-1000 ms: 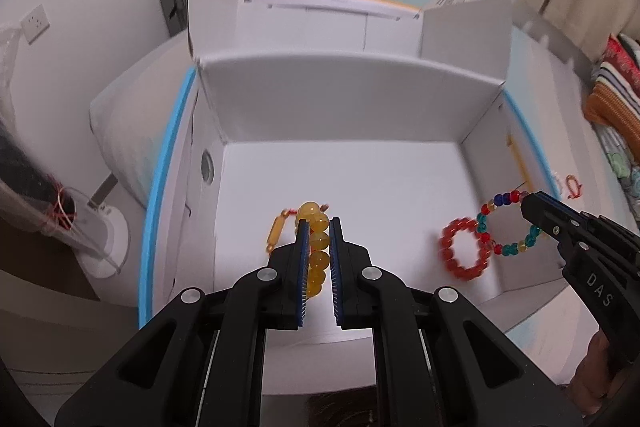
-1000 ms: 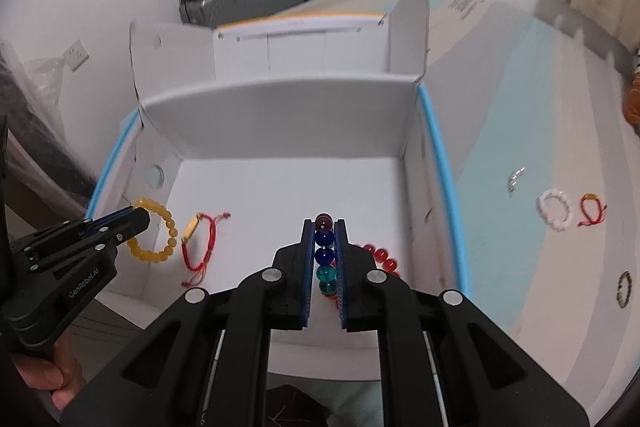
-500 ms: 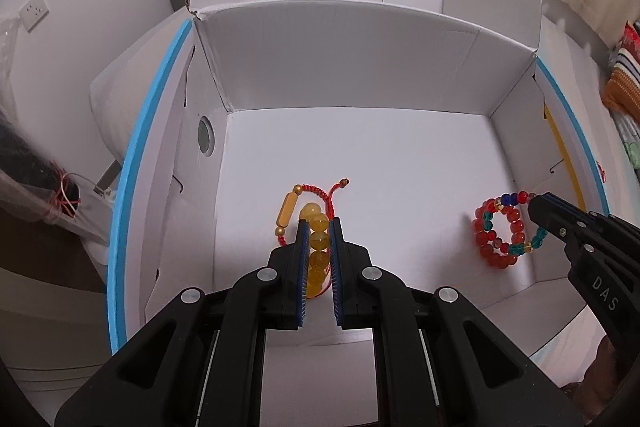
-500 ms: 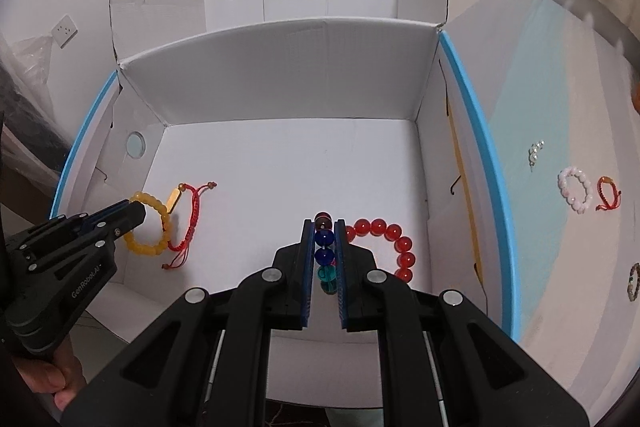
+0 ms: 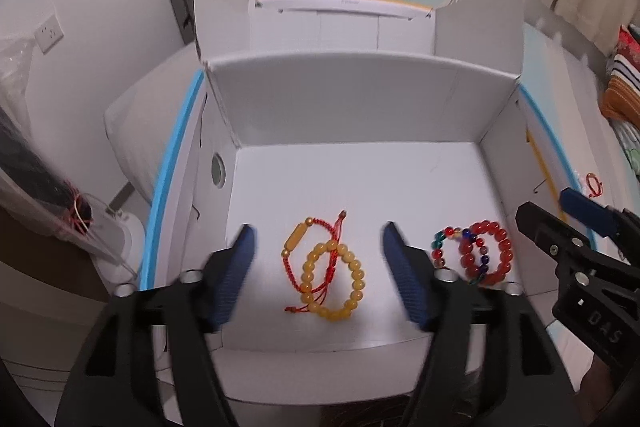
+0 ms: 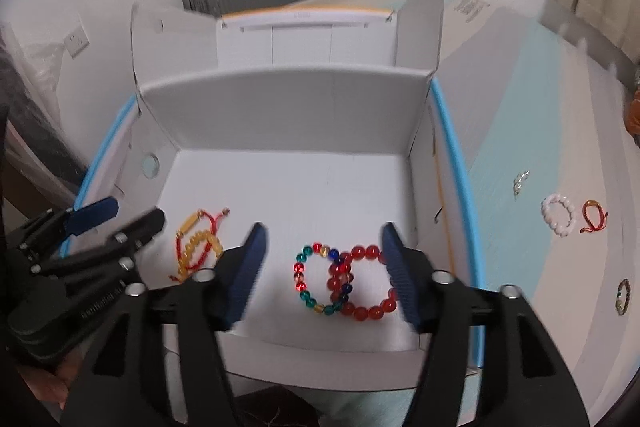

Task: Organize jewelry
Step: 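Withdraw both tools from the box back over the bed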

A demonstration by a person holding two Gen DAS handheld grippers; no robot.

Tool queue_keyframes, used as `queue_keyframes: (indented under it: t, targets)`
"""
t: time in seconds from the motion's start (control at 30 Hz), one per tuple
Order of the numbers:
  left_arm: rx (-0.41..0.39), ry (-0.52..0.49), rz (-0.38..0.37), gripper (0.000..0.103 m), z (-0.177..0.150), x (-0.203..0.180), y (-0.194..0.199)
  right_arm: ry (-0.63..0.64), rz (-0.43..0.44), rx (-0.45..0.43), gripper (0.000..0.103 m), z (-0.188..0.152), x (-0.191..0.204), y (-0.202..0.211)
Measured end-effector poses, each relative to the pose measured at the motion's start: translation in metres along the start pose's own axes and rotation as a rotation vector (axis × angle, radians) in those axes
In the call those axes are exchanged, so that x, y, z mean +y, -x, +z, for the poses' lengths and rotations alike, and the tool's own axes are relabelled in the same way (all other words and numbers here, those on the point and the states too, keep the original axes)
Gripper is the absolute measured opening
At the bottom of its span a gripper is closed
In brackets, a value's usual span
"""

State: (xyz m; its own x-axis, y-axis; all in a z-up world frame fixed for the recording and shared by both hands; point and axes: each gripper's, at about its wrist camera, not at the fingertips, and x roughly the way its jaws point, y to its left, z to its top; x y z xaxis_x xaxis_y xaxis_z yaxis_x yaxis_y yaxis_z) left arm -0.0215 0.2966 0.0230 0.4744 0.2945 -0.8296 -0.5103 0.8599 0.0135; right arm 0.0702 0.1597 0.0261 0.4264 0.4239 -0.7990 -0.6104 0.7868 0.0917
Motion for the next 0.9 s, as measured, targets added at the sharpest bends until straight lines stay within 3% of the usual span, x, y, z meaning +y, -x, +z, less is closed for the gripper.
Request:
queue_keyframes:
  t: [0.2, 0.3, 0.7, 0.9]
  targets:
    - [-0.052, -0.019, -0.008, 0.09, 0.005, -0.017, 0.021, -0.055, 0.005, -0.083, 0.084, 0.007, -0.019, 0.027]
    - [-0.082, -0.035, -0.012, 0.097, 0.009, -0.03, 0.033, -0.093, -0.033, -0.122, 0.093, 0.01, -0.035, 0.042]
    - [-0.141, -0.147, -0.067, 0.097, 0.013, -0.113, 0.06, -0.115, -0.161, -0.21, 0.095, 0.003, -0.1, 0.089]
    - [-0.155, -0.221, -0.127, 0.097, 0.01, -0.173, 0.063, -0.185, -0.264, -0.224, 0.095, -0.01, -0.167, 0.114]
